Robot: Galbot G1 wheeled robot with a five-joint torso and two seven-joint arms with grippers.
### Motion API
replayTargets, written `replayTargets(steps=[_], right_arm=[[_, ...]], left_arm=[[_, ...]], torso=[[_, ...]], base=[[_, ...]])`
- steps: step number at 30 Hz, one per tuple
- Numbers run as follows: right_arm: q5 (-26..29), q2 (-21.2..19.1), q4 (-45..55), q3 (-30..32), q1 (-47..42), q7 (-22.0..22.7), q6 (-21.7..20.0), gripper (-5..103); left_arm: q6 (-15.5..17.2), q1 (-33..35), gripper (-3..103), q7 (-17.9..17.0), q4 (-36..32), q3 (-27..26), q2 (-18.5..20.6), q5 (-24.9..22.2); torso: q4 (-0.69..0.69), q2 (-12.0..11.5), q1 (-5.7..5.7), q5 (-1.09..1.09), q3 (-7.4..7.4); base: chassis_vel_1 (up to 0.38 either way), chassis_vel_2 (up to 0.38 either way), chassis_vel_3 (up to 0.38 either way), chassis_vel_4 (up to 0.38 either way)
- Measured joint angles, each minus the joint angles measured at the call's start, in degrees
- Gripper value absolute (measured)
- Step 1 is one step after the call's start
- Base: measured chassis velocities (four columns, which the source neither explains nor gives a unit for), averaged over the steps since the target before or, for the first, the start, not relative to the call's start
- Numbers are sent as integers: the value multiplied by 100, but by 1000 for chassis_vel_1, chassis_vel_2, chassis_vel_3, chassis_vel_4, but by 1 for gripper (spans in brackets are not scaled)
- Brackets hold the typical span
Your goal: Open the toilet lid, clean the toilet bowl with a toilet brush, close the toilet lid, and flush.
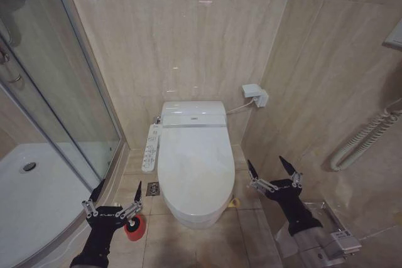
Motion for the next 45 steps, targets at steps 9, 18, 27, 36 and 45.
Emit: replayTargets(steps=[9,18,27,36,45], right_arm=[[0,0,0,0,0,0,0,100],[0,0,0,0,0,0,0,100],[0,0,0,0,0,0,0,100],[0,0,0,0,0,0,0,100],[0,0,0,0,0,0,0,100]], left_arm=[[0,0,100,0,0,0,0,0],[0,0,100,0,0,0,0,0],[0,0,100,0,0,0,0,0],[0,0,100,0,0,0,0,0],[0,0,100,0,0,0,0,0]], torso=[[0,0,0,0,0],[0,0,0,0,0],[0,0,0,0,0],[0,0,0,0,0],[0,0,0,0,0]], base=[[0,0,0,0],[0,0,0,0],[0,0,0,0],[0,0,0,0],[0,0,0,0]])
